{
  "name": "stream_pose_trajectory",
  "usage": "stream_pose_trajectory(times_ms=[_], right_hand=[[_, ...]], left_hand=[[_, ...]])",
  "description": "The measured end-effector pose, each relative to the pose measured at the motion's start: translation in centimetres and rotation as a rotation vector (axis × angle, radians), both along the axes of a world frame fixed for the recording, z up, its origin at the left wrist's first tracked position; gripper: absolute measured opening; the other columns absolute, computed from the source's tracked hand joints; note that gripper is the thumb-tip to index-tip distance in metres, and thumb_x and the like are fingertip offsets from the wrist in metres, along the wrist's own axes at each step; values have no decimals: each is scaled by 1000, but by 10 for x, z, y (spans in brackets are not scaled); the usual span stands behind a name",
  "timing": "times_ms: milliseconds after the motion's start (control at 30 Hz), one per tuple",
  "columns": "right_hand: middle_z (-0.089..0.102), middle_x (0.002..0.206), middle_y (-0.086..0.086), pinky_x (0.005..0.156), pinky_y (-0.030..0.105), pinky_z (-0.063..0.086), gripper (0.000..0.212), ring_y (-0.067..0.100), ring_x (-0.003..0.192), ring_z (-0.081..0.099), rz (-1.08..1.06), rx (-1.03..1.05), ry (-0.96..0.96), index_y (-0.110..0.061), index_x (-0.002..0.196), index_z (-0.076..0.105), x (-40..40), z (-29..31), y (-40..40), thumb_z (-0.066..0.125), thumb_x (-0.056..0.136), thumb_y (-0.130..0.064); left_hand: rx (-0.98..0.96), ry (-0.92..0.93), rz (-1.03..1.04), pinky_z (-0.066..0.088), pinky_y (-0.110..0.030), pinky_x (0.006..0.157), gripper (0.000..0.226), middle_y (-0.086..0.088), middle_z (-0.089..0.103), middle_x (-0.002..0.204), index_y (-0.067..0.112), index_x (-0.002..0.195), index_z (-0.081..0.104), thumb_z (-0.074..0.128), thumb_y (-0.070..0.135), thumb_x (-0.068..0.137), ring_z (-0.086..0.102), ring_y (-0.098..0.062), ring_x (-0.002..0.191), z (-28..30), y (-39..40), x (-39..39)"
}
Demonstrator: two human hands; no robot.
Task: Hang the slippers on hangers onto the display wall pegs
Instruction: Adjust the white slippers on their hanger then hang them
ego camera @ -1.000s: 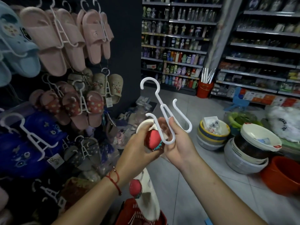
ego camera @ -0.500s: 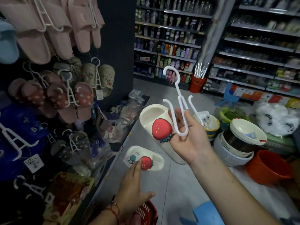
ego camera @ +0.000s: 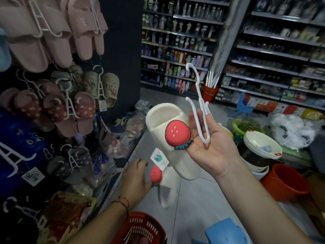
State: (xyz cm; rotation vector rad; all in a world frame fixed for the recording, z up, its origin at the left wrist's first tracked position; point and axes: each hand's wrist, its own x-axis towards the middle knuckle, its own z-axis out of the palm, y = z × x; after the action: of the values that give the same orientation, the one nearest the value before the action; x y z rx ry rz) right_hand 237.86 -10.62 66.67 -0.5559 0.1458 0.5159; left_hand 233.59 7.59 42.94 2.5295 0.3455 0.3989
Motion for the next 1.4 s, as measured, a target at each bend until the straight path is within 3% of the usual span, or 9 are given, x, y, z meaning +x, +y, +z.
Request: stream_pose_trajectory(times_ms=[167,300,433,600,800,867,1000,1233,1400], right_hand=[[75,87,6,105,48,47,31,20,73,76,1,28,40,-7,83,75,-1,-9,2,57,99,-27],[75,84,5,99,47,49,32,19,71,76,-17,17,43,-8,82,76,-2,-15,-2,57,99,-27],[75,82,4,88,45,53,31,18,71,76,-65,-24,25,-8,82,75,-2,-18,-18,57,98,-28],[72,96,2,106,42,48,24,16,103,69,-188,-150,-39,-11,98,72,-2,-38,-39,58,97,-31],[76,79,-1,56,27,59,28,9,70,74,-270,-359,-58,-14,91,73,-24,-67,-48,50,103,-26],[76,78,0,60,31,56,33,11,69,73,-231,-526,-104,-16,83,77,-34,-85,-45,51,101,-25],[78,91,3,79,43,48,30,21,80,69,-66,-715,-164,-23,85,83,-57,-111,-31,55,96,-26],[74,91,8,77,45,49,14,22,81,65,13,-770,-185,-22,96,80,-73,-129,-13,66,91,-24],[72,92,16,70,42,56,21,29,77,69,35,-625,49,-10,102,78,-70,-132,-7,69,91,-26]], left_hand=[[-177,137,-191,49,-36,101,77,11,47,142,34,144,39,77,48,78,54,-14,123,9,-51,-9],[-315,162,-266,57,-39,85,27,15,65,109,44,116,52,57,46,89,65,-7,96,9,-74,-14],[-370,90,-159,56,-35,82,38,16,70,109,49,127,47,59,42,91,67,-8,97,10,-70,-18],[-415,112,43,52,-29,66,22,14,70,86,39,109,59,63,32,89,66,-7,78,18,-45,-22],[-491,50,210,55,-36,80,27,15,64,105,37,106,58,62,18,87,62,-5,88,28,-20,-27],[-512,32,200,54,-36,85,34,21,64,111,40,119,55,62,23,91,63,-7,96,35,-16,-30],[-384,-17,204,51,-35,85,38,14,65,113,40,120,53,64,24,88,64,-16,98,46,-9,-29],[-110,-44,216,52,-42,83,30,-1,58,122,29,120,56,58,25,90,63,-34,102,66,-4,-32],[31,-104,189,44,-38,69,36,-2,57,116,25,118,54,54,42,87,64,-36,93,82,-15,-41]])
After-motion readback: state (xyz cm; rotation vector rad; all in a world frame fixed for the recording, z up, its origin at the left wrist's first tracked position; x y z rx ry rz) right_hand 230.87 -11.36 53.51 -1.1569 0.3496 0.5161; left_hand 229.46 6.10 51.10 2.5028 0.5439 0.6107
